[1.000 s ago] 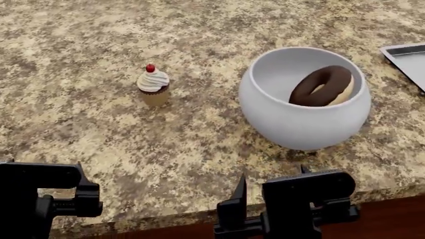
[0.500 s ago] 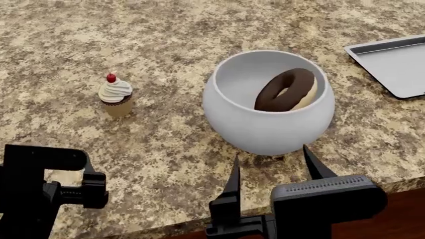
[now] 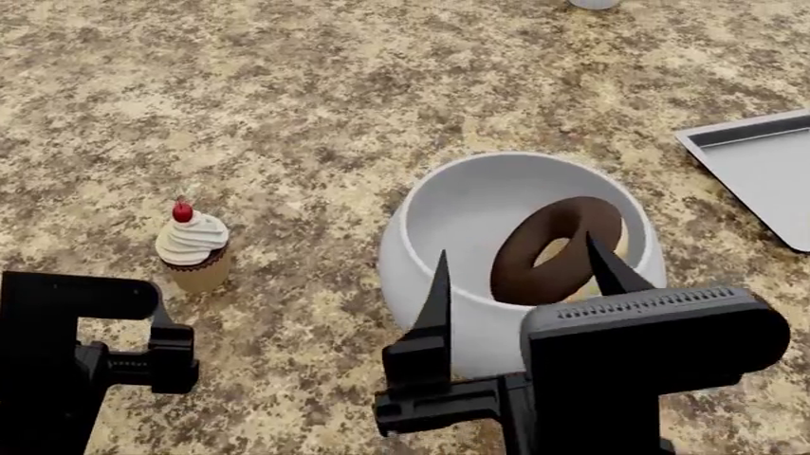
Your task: Pick up the bowl with donut and place it on the tray. Pick up the cupcake and place it on the tray.
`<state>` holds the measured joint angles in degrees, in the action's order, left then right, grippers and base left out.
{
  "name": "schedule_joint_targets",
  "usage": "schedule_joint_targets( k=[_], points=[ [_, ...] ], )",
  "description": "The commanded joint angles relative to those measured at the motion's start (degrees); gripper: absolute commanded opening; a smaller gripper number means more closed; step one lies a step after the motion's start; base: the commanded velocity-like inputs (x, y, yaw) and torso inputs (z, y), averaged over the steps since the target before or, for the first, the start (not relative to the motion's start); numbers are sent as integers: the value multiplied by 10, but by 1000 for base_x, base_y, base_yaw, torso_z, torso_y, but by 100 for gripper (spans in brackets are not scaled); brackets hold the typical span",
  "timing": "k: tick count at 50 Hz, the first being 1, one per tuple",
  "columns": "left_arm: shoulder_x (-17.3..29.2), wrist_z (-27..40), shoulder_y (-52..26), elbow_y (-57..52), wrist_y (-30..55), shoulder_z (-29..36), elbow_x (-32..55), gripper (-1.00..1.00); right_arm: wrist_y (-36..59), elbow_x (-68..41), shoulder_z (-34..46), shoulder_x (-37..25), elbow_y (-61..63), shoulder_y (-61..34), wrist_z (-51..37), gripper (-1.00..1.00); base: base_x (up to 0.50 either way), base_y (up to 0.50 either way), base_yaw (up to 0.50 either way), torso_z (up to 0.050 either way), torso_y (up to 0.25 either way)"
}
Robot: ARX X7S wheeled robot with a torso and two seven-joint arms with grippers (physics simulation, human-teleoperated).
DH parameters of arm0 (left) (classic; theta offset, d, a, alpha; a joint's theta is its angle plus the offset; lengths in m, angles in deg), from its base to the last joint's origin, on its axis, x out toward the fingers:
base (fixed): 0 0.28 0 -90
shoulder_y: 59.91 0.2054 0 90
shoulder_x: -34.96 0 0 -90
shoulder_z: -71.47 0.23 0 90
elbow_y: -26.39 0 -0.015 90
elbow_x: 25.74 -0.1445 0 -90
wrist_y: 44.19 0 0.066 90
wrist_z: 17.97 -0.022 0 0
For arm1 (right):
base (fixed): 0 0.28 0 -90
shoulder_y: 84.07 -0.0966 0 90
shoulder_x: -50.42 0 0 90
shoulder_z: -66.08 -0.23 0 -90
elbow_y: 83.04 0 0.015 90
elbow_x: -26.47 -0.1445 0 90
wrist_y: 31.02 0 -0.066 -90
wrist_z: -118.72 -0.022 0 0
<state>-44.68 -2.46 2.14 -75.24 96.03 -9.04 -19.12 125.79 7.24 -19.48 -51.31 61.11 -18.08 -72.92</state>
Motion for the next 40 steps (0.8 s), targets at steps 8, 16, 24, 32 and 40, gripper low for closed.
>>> schedule_joint_targets(
  k=[8, 16, 24, 32, 40],
  points=[
    [-8, -16, 0, 41, -35, -1, 9, 100, 219, -733, 14, -33, -246, -367, -580, 100, 0, 0, 0, 0, 0],
    [-4, -15, 4, 38, -36, -1, 13, 100, 208, -805, 87, -41, -353, -435, -612, 100, 0, 0, 0, 0, 0],
    [-5, -13, -1, 53, -44, 5, 11, 100, 201, -854, 153, -63, -445, -513, -673, 100, 0, 0, 0, 0, 0],
    [-3, -12, 2, 51, -46, 7, 14, 100, 187, -903, 217, -73, -538, -587, -720, 100, 0, 0, 0, 0, 0],
    [0, -11, 4, 53, -50, 8, 16, 100, 181, -897, 233, -73, -595, -607, -679, 100, 0, 0, 0, 0, 0]
  ],
)
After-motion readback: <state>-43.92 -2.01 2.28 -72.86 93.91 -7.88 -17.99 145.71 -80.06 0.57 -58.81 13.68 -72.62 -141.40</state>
